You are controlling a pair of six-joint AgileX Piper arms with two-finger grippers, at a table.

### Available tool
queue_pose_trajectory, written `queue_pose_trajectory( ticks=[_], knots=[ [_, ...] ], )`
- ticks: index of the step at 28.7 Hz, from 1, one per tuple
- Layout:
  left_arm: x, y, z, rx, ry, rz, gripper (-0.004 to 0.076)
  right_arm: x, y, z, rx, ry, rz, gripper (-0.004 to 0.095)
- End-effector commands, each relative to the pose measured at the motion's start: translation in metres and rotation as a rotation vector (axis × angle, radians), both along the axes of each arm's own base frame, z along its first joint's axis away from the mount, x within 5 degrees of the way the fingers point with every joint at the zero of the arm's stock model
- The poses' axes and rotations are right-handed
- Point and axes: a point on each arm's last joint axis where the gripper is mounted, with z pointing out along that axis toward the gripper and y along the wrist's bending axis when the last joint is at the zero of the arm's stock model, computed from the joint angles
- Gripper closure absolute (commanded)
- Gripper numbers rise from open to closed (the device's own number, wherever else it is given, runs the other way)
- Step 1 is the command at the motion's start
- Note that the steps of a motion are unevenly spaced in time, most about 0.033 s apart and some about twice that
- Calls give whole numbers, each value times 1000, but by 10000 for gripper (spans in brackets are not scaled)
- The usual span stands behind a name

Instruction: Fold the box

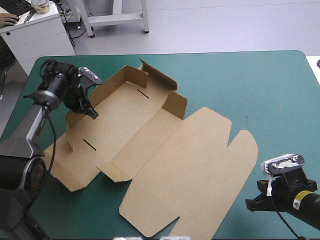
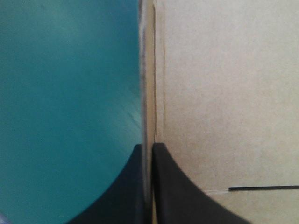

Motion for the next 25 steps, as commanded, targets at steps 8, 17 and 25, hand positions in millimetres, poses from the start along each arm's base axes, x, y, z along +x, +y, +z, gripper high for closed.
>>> queue_pose_trajectory(
  ticks=[8, 17, 25],
  knots=[
    [11, -76, 43, 373, -320, -361, 734, 2, 1, 10, 35, -54, -4, 913],
    [3, -137, 48, 368, -527, -575, 734, 2, 3, 10, 52, -44, -1, 913],
    [-37, -159, 17, 465, -675, -735, 734, 1, 3, 10, 62, -40, 2, 913]
  ],
)
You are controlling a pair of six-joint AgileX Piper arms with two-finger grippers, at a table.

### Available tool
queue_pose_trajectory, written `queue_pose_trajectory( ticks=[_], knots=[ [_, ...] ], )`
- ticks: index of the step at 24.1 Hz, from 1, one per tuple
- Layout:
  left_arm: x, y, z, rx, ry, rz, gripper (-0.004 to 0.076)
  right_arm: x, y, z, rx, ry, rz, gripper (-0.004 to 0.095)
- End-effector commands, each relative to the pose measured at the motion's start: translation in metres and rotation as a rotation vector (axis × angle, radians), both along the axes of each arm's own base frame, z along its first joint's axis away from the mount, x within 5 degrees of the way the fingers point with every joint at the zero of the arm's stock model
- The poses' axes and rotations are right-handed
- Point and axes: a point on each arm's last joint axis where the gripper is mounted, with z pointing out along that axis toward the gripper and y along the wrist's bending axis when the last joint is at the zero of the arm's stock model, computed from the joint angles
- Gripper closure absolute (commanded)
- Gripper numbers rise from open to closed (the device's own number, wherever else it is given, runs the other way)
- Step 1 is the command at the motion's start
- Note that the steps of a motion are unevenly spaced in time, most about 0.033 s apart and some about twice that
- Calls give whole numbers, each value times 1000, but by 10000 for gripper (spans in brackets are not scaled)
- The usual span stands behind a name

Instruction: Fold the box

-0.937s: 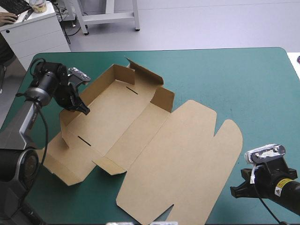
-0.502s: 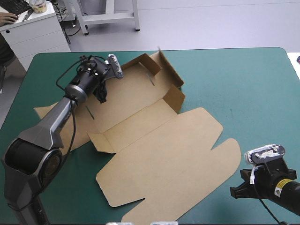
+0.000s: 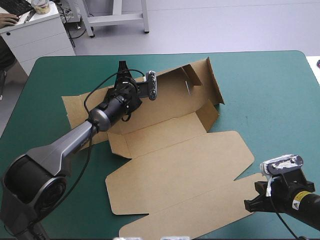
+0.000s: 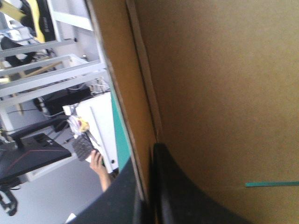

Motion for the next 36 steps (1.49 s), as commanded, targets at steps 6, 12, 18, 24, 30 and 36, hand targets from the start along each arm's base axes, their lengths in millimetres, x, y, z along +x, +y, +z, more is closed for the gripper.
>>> queue_pose_trajectory(
  ticks=[6, 12, 18, 24, 30, 36],
  knots=[
    [-71, -11, 17, -17, -359, -242, 734, 3, 1, 10, 31, -57, -6, 913],
    [-107, -4, -11, -21, -403, -332, 734, 2, 1, 9, 22, -49, -2, 913],
    [-122, -3, 2, -96, -439, -318, 734, 3, 1, 11, 32, -71, -6, 913],
    [-126, -8, 1, -113, -421, -360, 734, 6, 2, 14, 49, -116, -10, 903],
    [-126, -9, 0, -114, -419, -362, 734, 8, 1, 15, 35, -135, -15, 679],
    [-126, -9, 0, -115, -419, -364, 734, 15, 2, 17, 79, -156, -74, 144]
  ],
)
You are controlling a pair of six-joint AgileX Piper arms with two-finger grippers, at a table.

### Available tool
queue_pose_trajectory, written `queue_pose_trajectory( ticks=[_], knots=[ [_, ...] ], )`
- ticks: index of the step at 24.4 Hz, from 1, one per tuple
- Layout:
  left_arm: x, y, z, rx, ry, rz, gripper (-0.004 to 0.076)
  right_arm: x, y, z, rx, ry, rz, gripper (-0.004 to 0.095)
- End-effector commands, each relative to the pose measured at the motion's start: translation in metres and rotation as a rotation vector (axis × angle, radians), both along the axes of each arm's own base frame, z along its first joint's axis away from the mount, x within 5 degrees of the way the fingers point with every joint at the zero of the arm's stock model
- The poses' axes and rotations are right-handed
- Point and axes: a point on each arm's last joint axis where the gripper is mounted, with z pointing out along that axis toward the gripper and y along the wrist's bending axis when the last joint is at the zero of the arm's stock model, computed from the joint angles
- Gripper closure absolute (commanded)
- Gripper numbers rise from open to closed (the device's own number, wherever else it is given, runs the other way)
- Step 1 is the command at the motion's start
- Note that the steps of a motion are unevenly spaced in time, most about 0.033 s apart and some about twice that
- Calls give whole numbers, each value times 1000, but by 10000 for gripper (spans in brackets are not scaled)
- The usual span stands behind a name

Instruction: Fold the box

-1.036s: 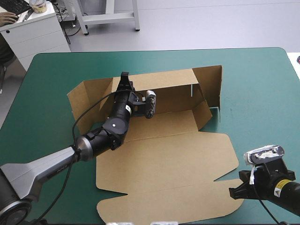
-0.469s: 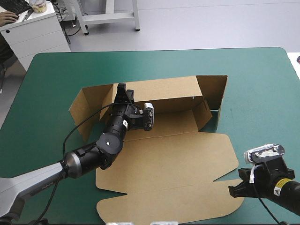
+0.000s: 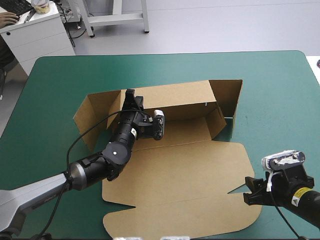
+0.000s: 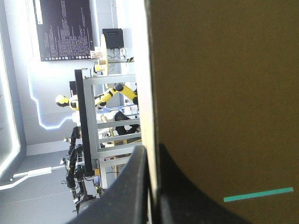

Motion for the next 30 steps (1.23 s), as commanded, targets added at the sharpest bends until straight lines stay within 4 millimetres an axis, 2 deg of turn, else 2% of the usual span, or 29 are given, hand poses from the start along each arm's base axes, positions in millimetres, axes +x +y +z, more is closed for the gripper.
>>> queue_pose_trajectory(
  ticks=[1, 3, 7, 8, 12, 13, 14, 18, 24, 30],
  knots=[
    [-5, -4, 17, -8, -67, -68, 734, 12, 0, 14, 61, -105, -79, 99],
    [-5, -4, 17, -8, -67, -68, 734, 20, -2, 15, 77, -127, -145, 52],
    [-12, -11, 18, -7, -73, -88, 734, 55, 1, 21, 10, -121, -253, 74],
    [-17, -14, 19, -10, -80, -98, 734, 68, 5, 30, -2, -144, -250, 74],
    [-21, -18, 20, -12, -80, -117, 734, 95, 12, 55, -26, -192, -259, 74],
    [-21, -18, 20, -12, -80, -117, 734, 109, 11, 61, -49, -178, -281, 75],
    [-21, -18, 20, -12, -80, -119, 734, 119, 6, 64, -69, -151, -309, 76],
    [-21, -18, 20, -9, -81, -122, 734, 136, -10, 66, -69, -125, -347, 76],
    [-23, -22, 18, 9, -66, -174, 734, 169, -38, 78, 102, -79, -262, 76],
    [-23, -22, 18, 11, -66, -176, 734, 208, -58, 92, 157, -49, -247, 76]
  ],
)
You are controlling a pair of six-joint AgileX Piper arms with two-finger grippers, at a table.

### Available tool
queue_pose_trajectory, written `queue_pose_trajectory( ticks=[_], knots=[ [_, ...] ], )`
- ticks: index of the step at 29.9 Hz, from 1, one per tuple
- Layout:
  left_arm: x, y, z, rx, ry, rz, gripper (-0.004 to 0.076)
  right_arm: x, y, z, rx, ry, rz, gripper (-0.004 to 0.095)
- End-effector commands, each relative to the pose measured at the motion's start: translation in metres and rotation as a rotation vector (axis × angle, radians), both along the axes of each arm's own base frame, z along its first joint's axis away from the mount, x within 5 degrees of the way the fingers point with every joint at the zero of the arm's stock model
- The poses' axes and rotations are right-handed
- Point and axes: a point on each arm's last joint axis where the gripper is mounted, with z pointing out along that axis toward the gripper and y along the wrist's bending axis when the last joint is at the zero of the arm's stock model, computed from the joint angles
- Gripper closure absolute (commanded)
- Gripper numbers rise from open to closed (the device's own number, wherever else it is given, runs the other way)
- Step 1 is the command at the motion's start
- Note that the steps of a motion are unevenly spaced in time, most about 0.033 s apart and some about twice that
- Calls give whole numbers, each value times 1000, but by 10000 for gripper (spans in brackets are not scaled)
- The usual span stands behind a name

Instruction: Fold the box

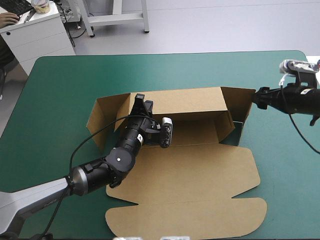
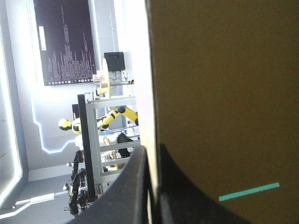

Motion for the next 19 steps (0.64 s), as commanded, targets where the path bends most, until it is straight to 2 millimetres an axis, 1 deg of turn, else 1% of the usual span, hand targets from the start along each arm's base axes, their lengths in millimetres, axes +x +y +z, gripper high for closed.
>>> queue_pose_trajectory(
  ticks=[1, 4, 7, 12, 14, 16, 19],
  knots=[
    [-6, -5, 17, -2, -66, -81, 734, 17, -7, 29, 20, -97, 2, 76],
    [-6, -5, 17, -2, -66, -81, 734, 39, -10, 42, 29, -102, 12, 76],
    [-6, -4, 17, -1, -71, -71, 734, 64, -13, 49, 47, -69, 31, 76],
    [-5, -4, 17, 1, -73, -67, 734, 102, -19, 41, 73, 49, 76, 76],
    [-5, -4, 17, 2, -72, -67, 734, 116, -22, 37, 85, 53, 57, 76],
    [-5, -4, 17, 2, -72, -67, 734, 127, -24, 27, 96, 74, 50, 76],
    [-5, -4, 17, 3, -74, -63, 734, 137, -28, 10, 72, 122, 38, 76]
  ],
)
